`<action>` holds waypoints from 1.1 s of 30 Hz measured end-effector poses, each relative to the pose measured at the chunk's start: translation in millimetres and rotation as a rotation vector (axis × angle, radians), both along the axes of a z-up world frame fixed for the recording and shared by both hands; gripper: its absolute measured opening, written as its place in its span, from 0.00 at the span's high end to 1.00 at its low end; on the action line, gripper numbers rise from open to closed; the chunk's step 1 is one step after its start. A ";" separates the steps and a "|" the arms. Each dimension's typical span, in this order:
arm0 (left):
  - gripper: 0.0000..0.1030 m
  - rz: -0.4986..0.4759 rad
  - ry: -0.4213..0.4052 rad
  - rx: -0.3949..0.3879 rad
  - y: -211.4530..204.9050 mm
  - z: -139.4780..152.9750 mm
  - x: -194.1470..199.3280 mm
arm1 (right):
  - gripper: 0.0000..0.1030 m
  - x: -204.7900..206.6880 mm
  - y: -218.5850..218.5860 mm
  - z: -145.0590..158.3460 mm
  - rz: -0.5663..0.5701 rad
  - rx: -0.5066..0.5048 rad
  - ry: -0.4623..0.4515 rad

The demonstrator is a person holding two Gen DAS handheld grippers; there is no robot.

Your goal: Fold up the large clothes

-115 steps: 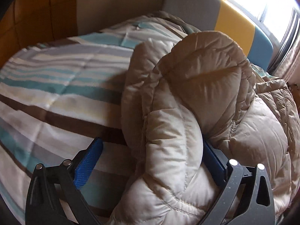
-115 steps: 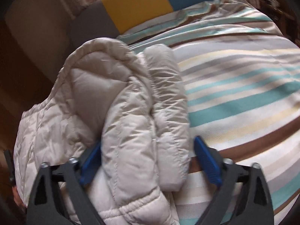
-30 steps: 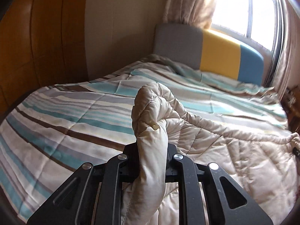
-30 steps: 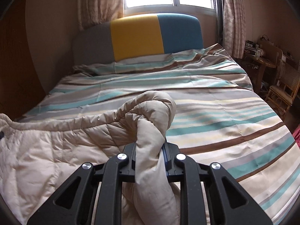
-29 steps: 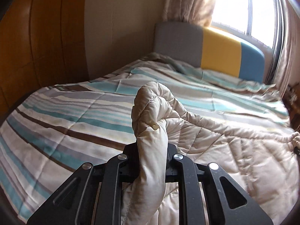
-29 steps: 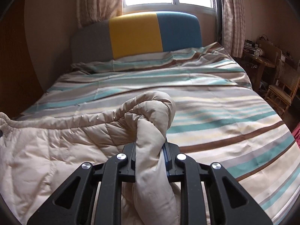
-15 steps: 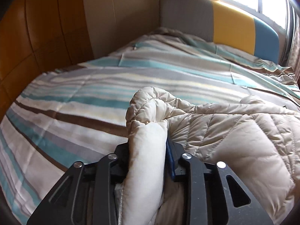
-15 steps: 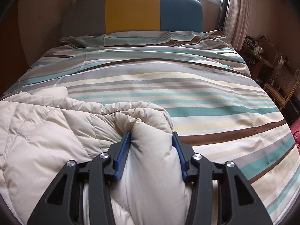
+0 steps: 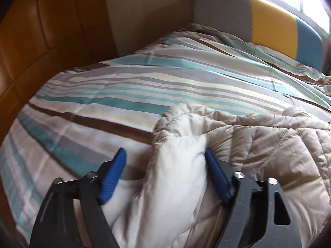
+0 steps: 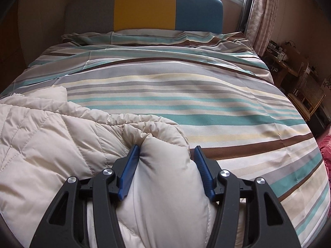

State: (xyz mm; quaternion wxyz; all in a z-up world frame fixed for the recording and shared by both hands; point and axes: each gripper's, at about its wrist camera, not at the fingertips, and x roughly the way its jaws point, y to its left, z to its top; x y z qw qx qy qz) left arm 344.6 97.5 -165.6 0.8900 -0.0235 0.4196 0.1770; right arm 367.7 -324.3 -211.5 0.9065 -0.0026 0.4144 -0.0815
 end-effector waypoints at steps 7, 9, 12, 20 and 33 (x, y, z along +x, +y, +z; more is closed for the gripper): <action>0.23 0.040 -0.241 0.017 -37.8 66.2 -71.3 | 0.44 0.5 2.8 1.2 -0.004 -0.013 -0.001; 0.23 0.004 -0.288 -0.062 -54.9 75.6 -82.5 | 0.44 -0.9 3.4 1.7 -0.006 -0.014 -0.003; 0.23 -0.106 -0.252 -0.082 -95.6 74.7 -71.6 | 0.43 -1.4 3.1 2.2 -0.008 -0.015 -0.004; 0.19 -0.228 -0.074 -0.027 -139.1 7.8 -19.5 | 0.41 -1.7 -0.1 2.1 -0.015 0.005 -0.005; 0.17 -0.217 -0.090 -0.062 -135.1 -10.8 -22.6 | 0.35 -47.9 2.4 67.0 -0.021 0.061 -0.203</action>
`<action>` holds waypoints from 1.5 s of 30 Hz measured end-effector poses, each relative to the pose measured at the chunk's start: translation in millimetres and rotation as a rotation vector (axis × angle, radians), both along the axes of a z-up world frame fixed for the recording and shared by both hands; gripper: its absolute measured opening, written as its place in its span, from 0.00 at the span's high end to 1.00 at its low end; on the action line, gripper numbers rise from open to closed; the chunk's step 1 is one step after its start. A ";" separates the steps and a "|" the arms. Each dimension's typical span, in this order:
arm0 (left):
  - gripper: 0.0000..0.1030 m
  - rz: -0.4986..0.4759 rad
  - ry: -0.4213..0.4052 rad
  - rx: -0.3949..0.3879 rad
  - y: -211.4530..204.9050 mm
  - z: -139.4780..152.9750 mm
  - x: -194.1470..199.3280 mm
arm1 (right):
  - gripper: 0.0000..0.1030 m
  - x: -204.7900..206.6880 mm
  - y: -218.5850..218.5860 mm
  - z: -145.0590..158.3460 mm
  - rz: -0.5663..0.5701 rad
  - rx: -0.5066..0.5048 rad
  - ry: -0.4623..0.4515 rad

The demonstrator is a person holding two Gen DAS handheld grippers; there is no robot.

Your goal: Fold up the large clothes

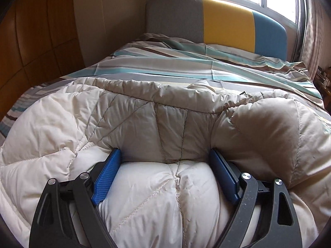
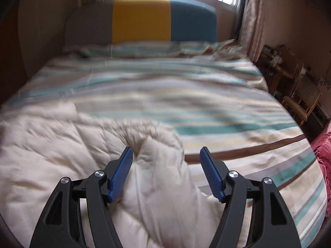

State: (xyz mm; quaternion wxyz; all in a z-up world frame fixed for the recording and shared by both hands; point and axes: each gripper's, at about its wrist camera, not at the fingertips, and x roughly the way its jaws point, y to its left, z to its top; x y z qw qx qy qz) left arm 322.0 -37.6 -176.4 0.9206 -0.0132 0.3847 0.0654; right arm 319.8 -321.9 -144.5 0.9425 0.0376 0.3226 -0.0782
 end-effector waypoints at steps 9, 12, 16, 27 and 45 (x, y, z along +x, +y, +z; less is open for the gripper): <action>0.15 0.004 -0.012 -0.006 3.4 3.1 -6.6 | 0.35 -1.8 94.9 18.8 0.298 0.044 -0.055; 0.15 0.004 -0.015 -0.019 5.6 2.7 -7.1 | 0.35 10.3 110.1 -8.1 0.295 -0.005 -0.011; 0.15 0.008 -0.020 -0.006 4.6 0.8 -8.9 | 0.35 22.9 111.3 -41.0 0.278 -0.009 0.056; 0.12 0.032 0.045 0.032 -3.8 15.3 -16.7 | 0.32 33.2 109.0 -55.0 0.274 0.007 0.095; 0.05 0.012 0.003 0.070 -63.1 19.2 -21.6 | 0.26 9.0 3.0 -25.4 0.103 0.105 0.107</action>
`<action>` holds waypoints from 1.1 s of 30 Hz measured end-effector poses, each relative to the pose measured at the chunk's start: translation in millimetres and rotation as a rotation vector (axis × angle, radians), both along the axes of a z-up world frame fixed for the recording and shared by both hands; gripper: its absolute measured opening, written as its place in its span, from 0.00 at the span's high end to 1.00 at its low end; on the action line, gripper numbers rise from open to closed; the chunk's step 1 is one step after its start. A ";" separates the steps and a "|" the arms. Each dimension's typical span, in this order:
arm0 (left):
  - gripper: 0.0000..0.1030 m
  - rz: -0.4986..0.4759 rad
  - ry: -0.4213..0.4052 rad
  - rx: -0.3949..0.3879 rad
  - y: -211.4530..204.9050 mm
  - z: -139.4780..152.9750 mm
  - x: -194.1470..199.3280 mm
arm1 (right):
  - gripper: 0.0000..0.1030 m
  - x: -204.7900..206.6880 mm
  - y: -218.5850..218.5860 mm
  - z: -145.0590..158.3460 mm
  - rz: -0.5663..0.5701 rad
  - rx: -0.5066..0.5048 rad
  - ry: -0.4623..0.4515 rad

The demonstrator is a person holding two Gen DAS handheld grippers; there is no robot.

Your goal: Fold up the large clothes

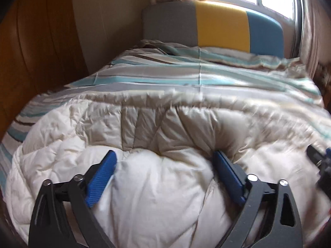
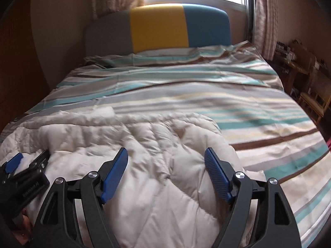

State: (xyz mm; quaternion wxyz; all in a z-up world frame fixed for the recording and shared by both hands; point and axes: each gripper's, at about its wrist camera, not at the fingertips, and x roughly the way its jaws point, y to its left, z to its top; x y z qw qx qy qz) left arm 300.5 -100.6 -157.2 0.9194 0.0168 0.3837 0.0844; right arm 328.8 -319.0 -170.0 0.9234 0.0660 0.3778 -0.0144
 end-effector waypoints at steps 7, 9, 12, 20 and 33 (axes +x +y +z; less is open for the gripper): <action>0.03 -0.001 0.034 -0.050 9.6 -21.2 12.1 | 0.24 5.7 15.6 -24.0 -0.008 -0.059 -0.021; 0.03 0.000 0.046 -0.042 8.2 -22.4 14.5 | 0.23 6.5 17.0 -27.1 -0.011 -0.064 -0.011; 0.03 -0.005 0.054 -0.071 11.9 -18.7 15.2 | 0.23 10.3 14.6 -28.3 -0.010 -0.065 -0.002; 0.03 -0.038 -0.044 -0.133 77.2 35.0 -17.7 | 0.22 8.2 18.0 -29.0 -0.008 -0.083 0.000; 0.03 0.157 0.027 -0.071 183.3 -10.8 7.4 | 0.21 5.1 22.1 -30.4 -0.003 -0.113 0.001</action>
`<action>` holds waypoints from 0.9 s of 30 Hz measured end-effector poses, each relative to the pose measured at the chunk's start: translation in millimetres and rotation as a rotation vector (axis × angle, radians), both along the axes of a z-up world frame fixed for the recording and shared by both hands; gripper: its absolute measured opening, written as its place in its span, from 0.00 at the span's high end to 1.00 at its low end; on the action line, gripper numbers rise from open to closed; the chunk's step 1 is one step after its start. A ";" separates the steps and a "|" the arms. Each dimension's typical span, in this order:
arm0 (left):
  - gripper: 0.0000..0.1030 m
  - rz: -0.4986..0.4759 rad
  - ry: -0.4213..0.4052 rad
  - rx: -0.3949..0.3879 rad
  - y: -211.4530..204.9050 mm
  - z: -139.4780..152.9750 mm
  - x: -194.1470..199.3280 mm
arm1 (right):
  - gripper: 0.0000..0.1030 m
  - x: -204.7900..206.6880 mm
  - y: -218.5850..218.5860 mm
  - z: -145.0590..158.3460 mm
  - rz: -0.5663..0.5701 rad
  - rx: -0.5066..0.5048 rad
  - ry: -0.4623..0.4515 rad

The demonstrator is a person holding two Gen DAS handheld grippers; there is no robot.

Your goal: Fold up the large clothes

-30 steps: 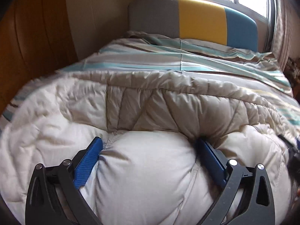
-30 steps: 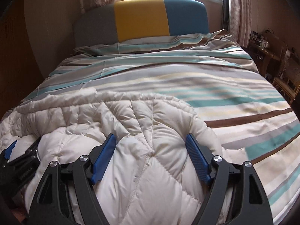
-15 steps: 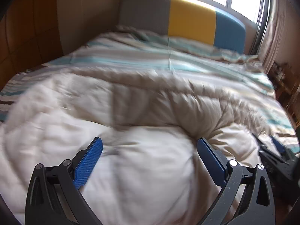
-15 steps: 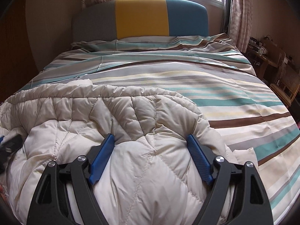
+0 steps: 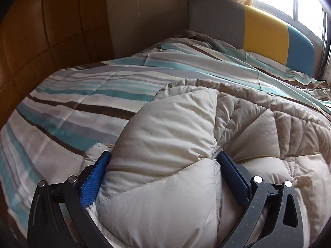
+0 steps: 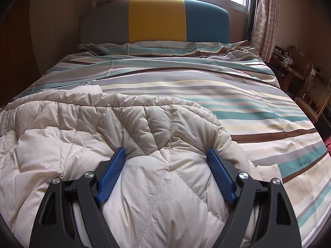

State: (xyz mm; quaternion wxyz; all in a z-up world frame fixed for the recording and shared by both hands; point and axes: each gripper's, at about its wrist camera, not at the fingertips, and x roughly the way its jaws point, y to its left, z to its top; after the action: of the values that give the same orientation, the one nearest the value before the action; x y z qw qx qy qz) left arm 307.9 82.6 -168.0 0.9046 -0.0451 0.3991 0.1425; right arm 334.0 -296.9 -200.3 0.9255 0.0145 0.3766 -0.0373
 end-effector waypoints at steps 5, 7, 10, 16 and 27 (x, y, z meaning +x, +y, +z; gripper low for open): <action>0.03 -0.017 0.037 -0.024 1.0 -0.1 3.7 | 0.21 2.8 -0.8 3.2 0.011 0.005 0.029; 0.03 -0.038 0.053 -0.041 1.7 7.9 -1.0 | 0.20 -0.4 -1.3 12.9 0.020 0.008 0.035; 0.03 -0.001 -0.016 -0.057 11.0 24.9 -31.5 | 0.20 -28.7 0.8 38.0 0.028 0.057 -0.056; 0.03 0.149 -0.123 -0.155 36.8 20.5 -99.9 | 0.36 -65.4 50.9 62.7 0.201 0.169 -0.147; 0.03 0.222 -0.197 -0.258 54.4 5.0 -170.9 | 0.43 -40.3 115.3 9.3 0.310 0.020 -0.028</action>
State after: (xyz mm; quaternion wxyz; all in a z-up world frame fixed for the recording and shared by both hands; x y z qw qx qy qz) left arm 137.0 137.0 -163.0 0.9048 -0.2183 0.3161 0.1838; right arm 293.6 -181.6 -191.0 0.9251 -0.0339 0.3618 0.1099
